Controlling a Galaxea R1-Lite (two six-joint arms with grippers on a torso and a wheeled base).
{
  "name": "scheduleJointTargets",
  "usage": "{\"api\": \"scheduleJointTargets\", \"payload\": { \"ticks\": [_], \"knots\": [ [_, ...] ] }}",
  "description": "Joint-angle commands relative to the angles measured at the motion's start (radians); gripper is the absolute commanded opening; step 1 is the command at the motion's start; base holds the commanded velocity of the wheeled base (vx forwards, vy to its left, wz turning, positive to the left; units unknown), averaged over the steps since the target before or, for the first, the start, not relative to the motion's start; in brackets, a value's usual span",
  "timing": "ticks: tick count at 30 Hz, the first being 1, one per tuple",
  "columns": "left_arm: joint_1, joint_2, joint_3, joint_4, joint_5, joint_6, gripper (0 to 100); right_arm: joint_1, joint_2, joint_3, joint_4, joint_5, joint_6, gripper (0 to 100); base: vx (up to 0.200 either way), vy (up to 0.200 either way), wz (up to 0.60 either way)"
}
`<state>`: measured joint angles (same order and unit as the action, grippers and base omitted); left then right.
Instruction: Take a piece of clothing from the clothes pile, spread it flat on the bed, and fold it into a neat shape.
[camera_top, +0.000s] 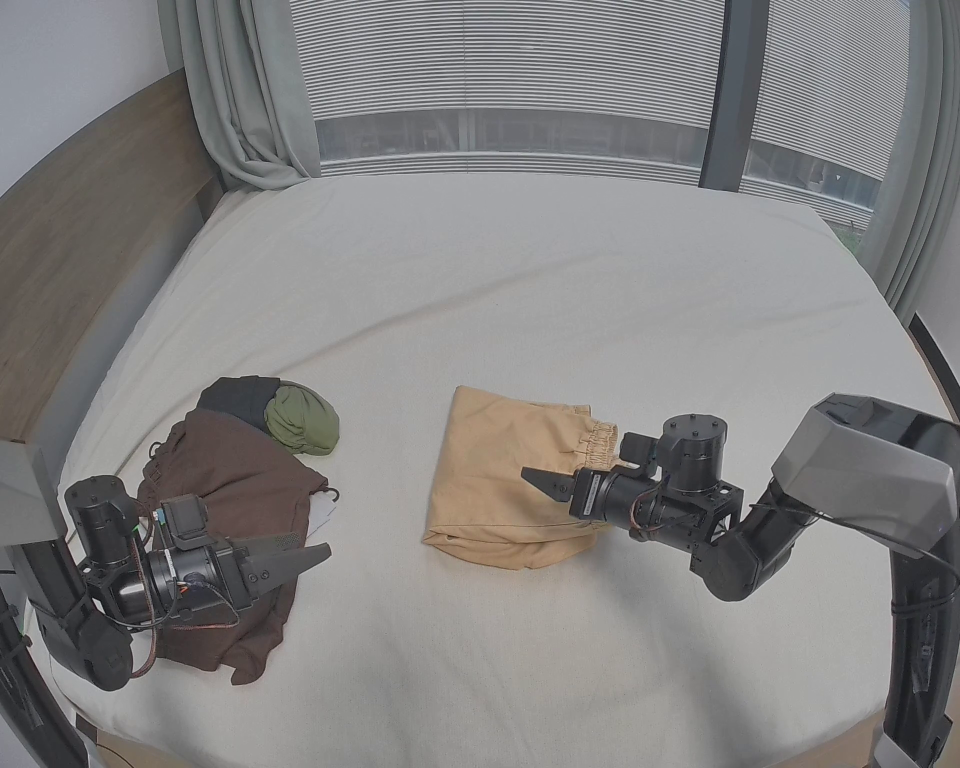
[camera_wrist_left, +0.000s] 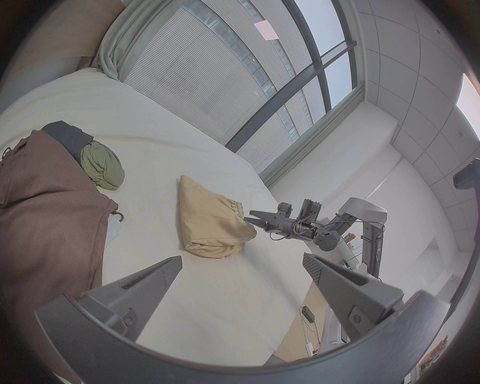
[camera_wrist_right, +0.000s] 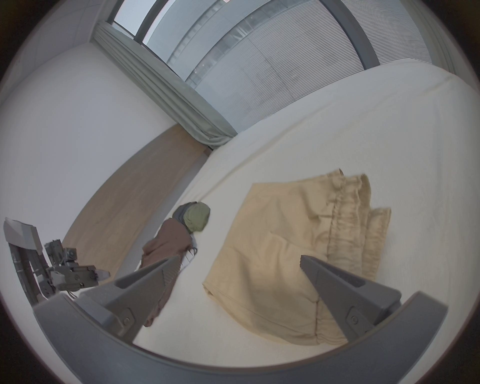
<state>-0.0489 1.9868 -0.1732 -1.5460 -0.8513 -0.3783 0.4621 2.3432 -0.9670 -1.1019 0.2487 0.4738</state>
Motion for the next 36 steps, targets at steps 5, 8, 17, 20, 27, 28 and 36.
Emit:
{"api": "scheduleJointTargets", "payload": {
  "ticks": [5,8,17,20,27,28,36],
  "knots": [
    [0.0,0.006,0.0,0.0,0.0,-0.001,100,-0.005,0.143,0.004,-0.013,-0.012,-0.017,100,0.0,0.0,0.0],
    [0.0,0.006,0.0,0.0,0.0,-0.002,100,-0.008,0.163,0.001,-0.015,-0.017,-0.023,100,0.0,0.0,0.0],
    [0.003,-0.008,-0.014,0.0,-0.038,-0.021,100,-0.008,0.1,0.04,-0.072,-0.045,-0.02,100,0.0,0.0,0.0],
    [0.003,-0.049,-0.022,0.0,-0.042,-0.05,100,-0.01,-0.021,0.097,-0.065,-0.046,-0.011,100,0.0,0.0,0.0],
    [-0.054,-0.186,-0.002,0.0,-0.065,-0.129,100,-0.014,-0.312,0.275,-0.056,-0.115,-0.026,100,0.0,0.0,0.0],
    [-0.066,-0.195,0.001,0.0,-0.072,-0.129,100,-0.02,-0.352,0.3,-0.053,-0.115,-0.031,100,0.0,0.0,0.0],
    [-0.197,-0.289,0.046,0.0,-0.13,-0.131,100,-0.161,-0.579,0.507,-0.072,-0.118,-0.162,100,0.0,0.0,0.0]
  ]
}}
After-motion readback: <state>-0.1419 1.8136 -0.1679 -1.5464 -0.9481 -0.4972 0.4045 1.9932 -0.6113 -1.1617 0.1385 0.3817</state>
